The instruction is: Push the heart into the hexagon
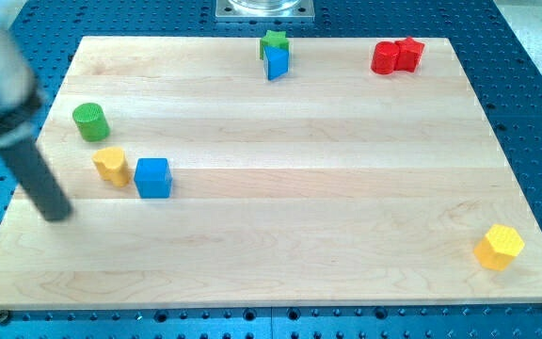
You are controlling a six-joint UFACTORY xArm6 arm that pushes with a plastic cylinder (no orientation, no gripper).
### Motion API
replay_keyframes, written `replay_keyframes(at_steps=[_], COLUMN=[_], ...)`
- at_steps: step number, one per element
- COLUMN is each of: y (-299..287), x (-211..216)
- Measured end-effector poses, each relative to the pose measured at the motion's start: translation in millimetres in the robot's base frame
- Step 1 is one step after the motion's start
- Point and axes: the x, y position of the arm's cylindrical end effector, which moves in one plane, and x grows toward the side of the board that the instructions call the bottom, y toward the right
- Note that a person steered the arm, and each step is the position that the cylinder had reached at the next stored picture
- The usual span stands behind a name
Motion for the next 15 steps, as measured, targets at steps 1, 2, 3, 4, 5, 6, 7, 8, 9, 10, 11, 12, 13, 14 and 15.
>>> replay_keyframes(at_steps=[1, 2, 3, 4, 5, 6, 7, 8, 9, 10, 11, 12, 13, 14, 15], y=[29, 137, 129, 79, 90, 34, 44, 119, 190, 272, 372, 421, 442, 472, 456], x=[-48, -59, -54, 3, 53, 46, 93, 83, 75, 75, 79, 79, 79, 80, 80])
